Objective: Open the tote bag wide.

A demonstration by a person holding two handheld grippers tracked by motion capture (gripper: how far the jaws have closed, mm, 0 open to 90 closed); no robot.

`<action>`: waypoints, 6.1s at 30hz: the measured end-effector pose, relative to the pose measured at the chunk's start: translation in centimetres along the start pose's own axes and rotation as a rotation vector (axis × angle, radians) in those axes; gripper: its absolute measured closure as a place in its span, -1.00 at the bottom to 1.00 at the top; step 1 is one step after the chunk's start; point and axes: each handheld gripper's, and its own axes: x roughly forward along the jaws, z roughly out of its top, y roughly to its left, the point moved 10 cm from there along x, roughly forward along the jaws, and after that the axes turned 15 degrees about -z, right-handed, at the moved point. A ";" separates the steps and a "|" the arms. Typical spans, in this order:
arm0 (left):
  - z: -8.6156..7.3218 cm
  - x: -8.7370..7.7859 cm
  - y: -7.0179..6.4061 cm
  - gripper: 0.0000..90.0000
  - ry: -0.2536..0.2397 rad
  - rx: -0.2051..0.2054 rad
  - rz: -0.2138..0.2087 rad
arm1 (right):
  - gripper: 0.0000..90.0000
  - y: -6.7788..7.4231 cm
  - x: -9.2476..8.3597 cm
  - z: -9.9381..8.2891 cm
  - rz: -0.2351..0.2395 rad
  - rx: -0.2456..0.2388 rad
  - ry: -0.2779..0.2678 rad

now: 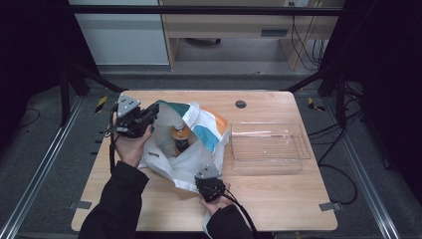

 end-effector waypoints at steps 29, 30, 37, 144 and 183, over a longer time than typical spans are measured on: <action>-5.8 7.6 5.7 0.95 0.202 -0.069 0.076 | 1.00 0.0 0.0 0.0 0.004 0.008 0.001; -6.1 7.6 5.9 0.95 0.205 -0.073 0.078 | 1.00 0.0 0.0 0.0 0.004 0.008 0.001; -7.4 7.8 6.3 0.95 0.235 -0.064 0.064 | 1.00 0.0 0.0 0.0 0.004 0.009 0.002; -17.8 -0.2 3.4 0.85 0.402 -0.103 -0.007 | 0.88 -9.8 5.8 6.8 -0.293 0.104 -0.052; -11.8 -3.8 -0.8 0.07 0.174 -0.045 -0.114 | -0.27 -14.0 -9.4 5.2 -0.015 0.157 -0.262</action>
